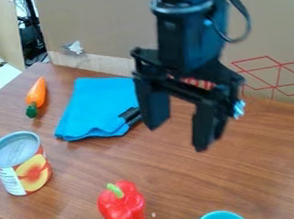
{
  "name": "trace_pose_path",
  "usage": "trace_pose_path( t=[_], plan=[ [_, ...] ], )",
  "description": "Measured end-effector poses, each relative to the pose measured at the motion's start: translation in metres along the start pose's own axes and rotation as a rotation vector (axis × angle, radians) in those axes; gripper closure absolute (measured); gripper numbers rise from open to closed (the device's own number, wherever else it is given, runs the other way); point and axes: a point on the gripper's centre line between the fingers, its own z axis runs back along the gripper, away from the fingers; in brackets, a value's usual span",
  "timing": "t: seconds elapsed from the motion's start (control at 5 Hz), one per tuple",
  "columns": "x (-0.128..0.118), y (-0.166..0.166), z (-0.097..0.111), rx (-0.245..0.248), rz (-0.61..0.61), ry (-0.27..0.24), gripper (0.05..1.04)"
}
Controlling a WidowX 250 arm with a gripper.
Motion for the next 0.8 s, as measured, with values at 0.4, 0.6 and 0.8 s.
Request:
trace_pose_path(
  t=[0.4,0.6,0.8],
  plan=[
    [-0.007,-0.022,-0.035,-0.035,-0.068,0.035,0.083],
    [-0.009,-0.035,-0.051,-0.049,-0.095,0.059,0.083],
    [-0.009,-0.045,-0.062,-0.057,-0.114,0.085,0.083]
  ],
)
